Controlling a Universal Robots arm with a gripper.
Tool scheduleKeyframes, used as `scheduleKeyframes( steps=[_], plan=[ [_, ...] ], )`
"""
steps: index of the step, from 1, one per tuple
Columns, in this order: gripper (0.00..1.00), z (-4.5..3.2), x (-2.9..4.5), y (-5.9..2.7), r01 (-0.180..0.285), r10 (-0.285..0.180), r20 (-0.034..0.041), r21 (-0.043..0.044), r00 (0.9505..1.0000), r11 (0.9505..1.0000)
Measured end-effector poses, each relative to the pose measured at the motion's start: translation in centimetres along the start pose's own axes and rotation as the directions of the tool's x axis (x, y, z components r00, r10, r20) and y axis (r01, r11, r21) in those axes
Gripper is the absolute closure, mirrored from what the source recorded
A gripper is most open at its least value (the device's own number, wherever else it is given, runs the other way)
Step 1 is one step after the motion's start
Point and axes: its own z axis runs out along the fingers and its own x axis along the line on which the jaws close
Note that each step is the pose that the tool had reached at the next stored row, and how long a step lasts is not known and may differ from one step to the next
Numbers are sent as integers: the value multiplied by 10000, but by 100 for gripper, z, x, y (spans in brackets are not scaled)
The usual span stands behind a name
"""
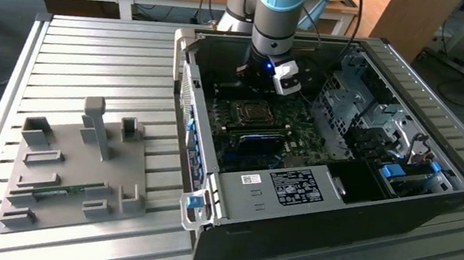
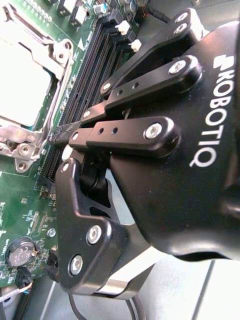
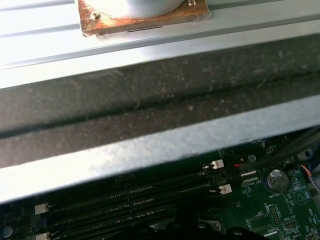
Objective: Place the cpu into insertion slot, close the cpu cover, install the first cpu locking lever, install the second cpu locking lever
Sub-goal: 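Install the first cpu locking lever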
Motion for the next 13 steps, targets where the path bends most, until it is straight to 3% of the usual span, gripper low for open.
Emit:
scheduleKeyframes(
  steps=[13],
  plan=[
    [89, 24, 11, -19, 2, -2, 1, 0, 10000, 10000]
  ],
)
